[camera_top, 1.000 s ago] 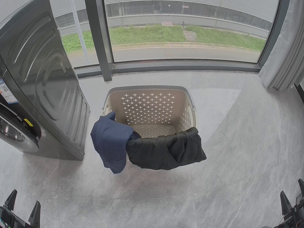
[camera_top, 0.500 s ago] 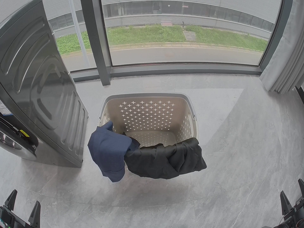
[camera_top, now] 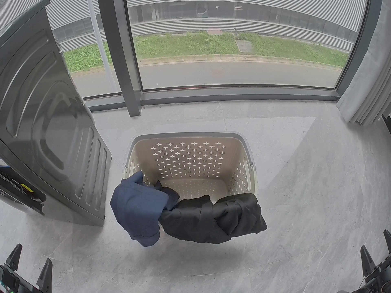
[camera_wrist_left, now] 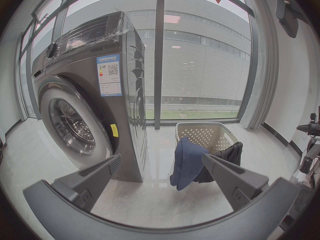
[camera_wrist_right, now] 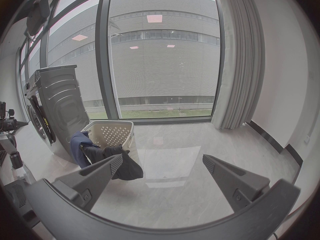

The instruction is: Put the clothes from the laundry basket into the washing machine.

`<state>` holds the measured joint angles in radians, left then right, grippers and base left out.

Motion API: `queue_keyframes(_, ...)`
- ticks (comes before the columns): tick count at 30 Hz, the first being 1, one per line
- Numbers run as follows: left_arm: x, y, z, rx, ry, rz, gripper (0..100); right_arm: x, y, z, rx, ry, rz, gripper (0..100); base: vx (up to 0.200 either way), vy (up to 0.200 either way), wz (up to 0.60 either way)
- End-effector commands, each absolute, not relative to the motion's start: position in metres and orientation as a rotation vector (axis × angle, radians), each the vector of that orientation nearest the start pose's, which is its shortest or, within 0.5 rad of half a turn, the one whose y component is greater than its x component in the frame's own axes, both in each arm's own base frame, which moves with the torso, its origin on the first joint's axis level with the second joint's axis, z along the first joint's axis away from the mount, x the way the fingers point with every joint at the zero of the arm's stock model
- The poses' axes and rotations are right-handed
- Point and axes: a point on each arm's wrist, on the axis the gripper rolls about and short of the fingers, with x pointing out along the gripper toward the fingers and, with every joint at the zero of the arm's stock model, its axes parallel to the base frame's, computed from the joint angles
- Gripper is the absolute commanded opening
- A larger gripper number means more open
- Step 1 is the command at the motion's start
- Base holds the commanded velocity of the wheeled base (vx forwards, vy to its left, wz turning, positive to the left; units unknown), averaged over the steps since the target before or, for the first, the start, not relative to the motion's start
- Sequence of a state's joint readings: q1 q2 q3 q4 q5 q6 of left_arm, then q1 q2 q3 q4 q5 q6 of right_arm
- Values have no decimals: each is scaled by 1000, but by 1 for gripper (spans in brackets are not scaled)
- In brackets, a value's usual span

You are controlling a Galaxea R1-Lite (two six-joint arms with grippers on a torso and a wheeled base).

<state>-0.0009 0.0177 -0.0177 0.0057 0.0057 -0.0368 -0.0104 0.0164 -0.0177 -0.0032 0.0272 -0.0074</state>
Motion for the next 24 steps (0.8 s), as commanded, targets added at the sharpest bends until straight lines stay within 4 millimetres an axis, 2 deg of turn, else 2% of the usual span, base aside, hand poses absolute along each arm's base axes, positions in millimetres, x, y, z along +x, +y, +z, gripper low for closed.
queue_keyframes(1, -22, 0, 76, -37, 12, 5, 100, -22, 1, 77, -7, 11, 18, 100, 200, 0, 0)
queue_keyframes(7, -22, 0, 76, -38, 12, 5, 100, -22, 1, 77, -7, 11, 18, 100, 200, 0, 0)
queue_keyframes(13, -22, 0, 76, -38, 11, 6, 100, -22, 1, 77, -7, 11, 18, 100, 0, 0, 0)
queue_keyframes(19, -22, 0, 76, -38, 11, 6, 100, -22, 1, 77, -7, 11, 18, 100, 200, 0, 0)
queue_keyframes(24, -22, 0, 76, -38, 12, 8, 100, -22, 1, 77, -7, 11, 18, 100, 0, 0, 0)
